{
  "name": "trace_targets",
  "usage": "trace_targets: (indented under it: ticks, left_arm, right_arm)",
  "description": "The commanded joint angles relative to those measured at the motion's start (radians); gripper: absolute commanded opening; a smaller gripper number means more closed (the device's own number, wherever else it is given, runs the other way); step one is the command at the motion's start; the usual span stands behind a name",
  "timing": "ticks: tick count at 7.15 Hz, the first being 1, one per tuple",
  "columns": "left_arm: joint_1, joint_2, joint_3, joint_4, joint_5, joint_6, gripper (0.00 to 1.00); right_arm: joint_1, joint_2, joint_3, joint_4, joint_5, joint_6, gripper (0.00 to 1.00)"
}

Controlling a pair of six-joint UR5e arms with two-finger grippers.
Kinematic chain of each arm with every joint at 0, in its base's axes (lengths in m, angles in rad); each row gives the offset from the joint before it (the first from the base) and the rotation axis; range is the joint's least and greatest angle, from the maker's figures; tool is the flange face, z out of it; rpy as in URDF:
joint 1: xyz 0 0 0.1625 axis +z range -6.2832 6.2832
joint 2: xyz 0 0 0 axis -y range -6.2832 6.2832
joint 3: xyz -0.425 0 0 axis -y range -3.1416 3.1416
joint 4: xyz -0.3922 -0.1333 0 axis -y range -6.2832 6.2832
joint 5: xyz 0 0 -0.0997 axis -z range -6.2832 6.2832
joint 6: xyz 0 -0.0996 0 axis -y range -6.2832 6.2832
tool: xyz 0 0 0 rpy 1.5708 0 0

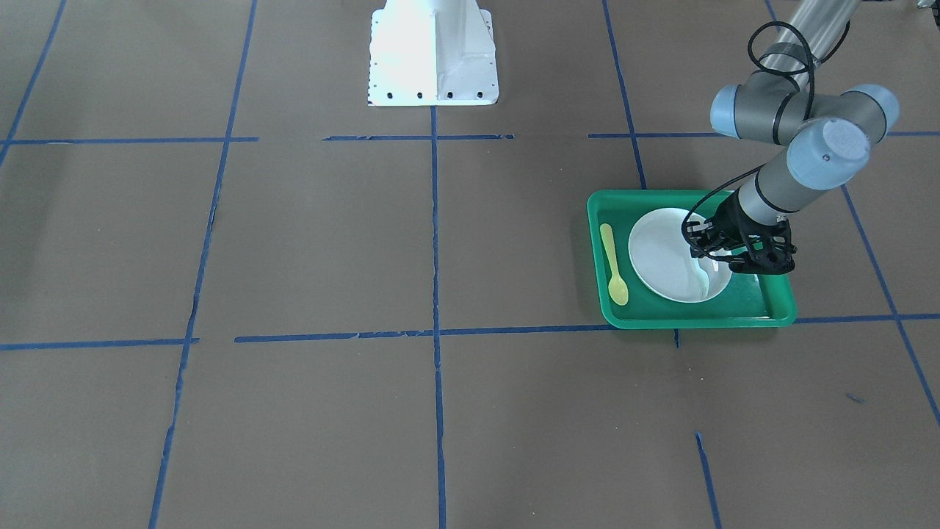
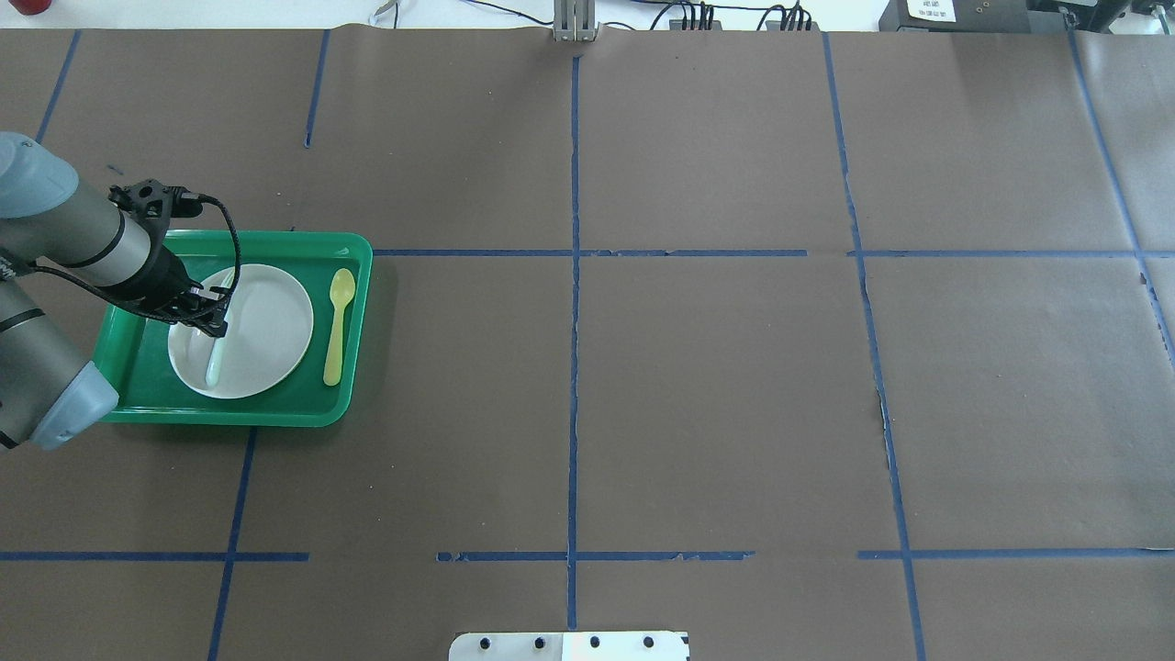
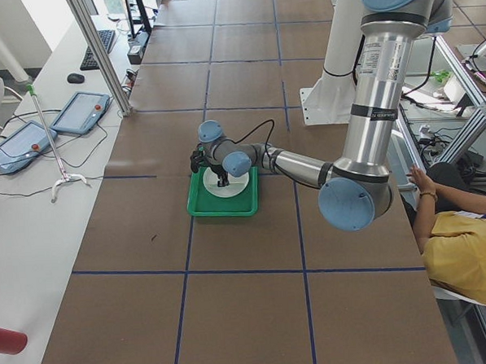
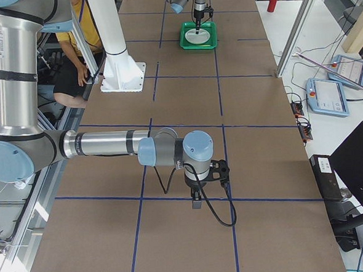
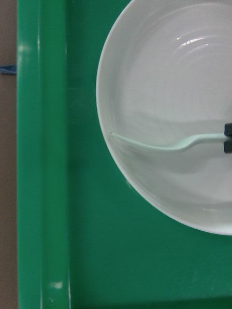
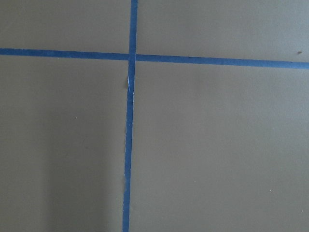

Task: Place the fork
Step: 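Lift the fork and carry it off the plate toward the tray edge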

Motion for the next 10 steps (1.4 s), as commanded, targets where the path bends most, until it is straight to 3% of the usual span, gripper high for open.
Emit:
trace_targets:
  ticks: [1,5,10]
  left_arm:
    - [0.004,-0.001,0.004,0.006,0.000,-0.002,0.00]
    - [0.005,-0.003,0.011,0.007,0.000,-0.002,0.03]
    - [0.007,-0.013,0.019,0.007,0.000,-0.002,0.36]
  right_arm:
    - [0.000,0.000,0.000,0.000,0.000,0.000,1.00]
    - [0.000,0.000,0.000,0.000,0.000,0.000,1.00]
    - [0.000,0.000,0.000,0.000,0.000,0.001,1.00]
